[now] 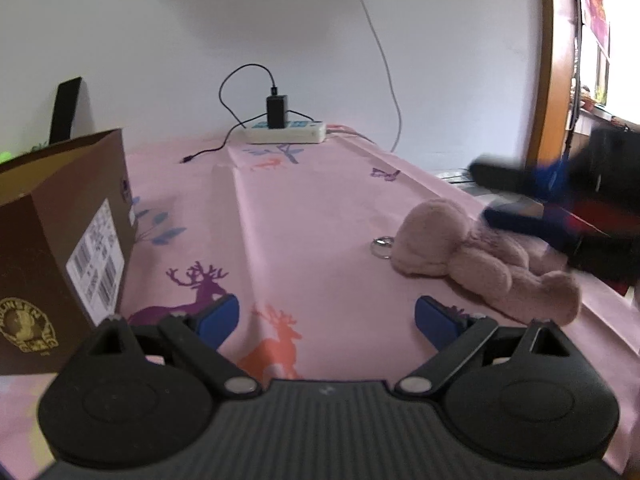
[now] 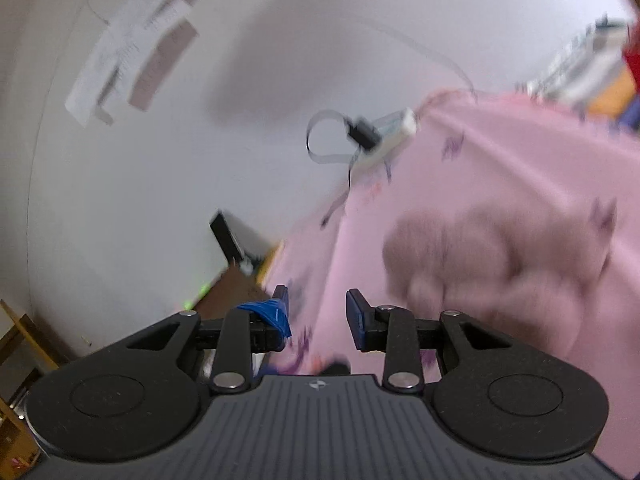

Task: Organize soft objects
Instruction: 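Move the right gripper back to the pink teddy bear, then grasp the pink teddy bear with the right gripper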

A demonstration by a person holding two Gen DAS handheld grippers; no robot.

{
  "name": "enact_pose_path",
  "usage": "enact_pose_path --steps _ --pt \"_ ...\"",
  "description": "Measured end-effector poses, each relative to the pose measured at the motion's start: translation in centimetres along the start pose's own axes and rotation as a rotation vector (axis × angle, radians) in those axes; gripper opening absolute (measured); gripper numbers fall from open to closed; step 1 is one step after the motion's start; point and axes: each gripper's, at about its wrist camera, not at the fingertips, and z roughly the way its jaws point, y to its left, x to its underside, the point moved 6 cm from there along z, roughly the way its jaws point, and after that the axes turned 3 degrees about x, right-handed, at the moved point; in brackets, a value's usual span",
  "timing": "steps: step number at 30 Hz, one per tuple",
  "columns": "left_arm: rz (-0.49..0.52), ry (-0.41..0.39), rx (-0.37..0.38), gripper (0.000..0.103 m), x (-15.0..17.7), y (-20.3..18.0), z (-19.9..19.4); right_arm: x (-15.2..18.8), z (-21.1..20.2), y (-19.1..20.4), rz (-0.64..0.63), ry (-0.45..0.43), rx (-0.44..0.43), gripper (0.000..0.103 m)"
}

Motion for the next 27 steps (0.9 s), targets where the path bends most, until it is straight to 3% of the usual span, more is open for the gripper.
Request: enact_pose_path --steps 3,5,10,16,21,27 --pt "-0.009 -0.004 0.04 0.096 0.0 0.0 -0.2 -3.2 -0.6 -1.7 -0.081 -0.028 0.175 0.016" --pt "-0.008 -0.009 0.055 0.096 0.0 -0.2 -0.3 -4.5 -0.4 -3.6 -0.094 0.0 0.252 0.016" --pt "0.009 -0.008 0.097 0.096 0.2 -0.8 -0.5 -5.0 0.8 -7.2 -0.03 0.103 0.286 0.016" --pt "0.028 -0.011 0.193 0.096 0.3 -1.5 -0.8 -2.7 1.6 -7.1 0.07 0.184 0.176 0.017" --pt "0.042 -0.003 0.252 0.096 0.3 -2.1 -0.8 -0.8 1.2 -3.9 0.105 0.283 0.002 0.017" --pt "0.013 0.014 0.297 0.096 0.4 -2.0 -0.7 -0.9 1.4 -3.0 0.055 0.307 0.01 0.017"
